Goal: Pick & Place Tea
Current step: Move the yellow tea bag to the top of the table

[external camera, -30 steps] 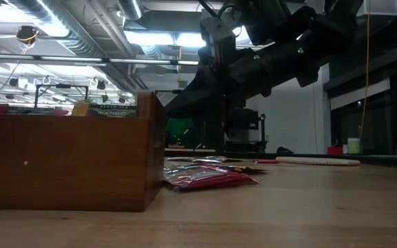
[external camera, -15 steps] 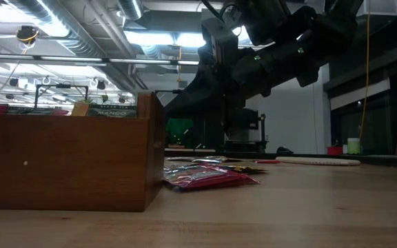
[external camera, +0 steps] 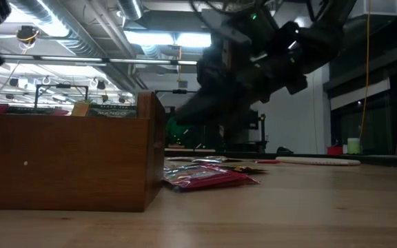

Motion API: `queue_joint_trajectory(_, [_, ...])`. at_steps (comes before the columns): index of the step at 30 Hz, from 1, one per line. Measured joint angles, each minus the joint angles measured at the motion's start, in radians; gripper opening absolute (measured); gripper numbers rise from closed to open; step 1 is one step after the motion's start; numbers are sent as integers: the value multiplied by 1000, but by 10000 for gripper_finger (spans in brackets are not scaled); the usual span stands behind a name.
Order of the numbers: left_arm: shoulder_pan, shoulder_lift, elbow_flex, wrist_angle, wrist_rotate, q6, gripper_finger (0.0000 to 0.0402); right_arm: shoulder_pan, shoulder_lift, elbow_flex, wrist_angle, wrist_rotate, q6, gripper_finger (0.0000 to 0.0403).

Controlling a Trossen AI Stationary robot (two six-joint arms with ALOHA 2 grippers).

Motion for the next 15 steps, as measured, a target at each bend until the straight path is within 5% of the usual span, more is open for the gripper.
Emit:
queue_joint_trajectory(5, [139, -118, 0, 0, -3, 183, 109, -12, 0, -1, -113, -15, 37, 25])
queue_joint_trajectory(15, [518, -164, 0, 0, 204, 364, 102, 27, -157, 0, -342, 68, 71, 5])
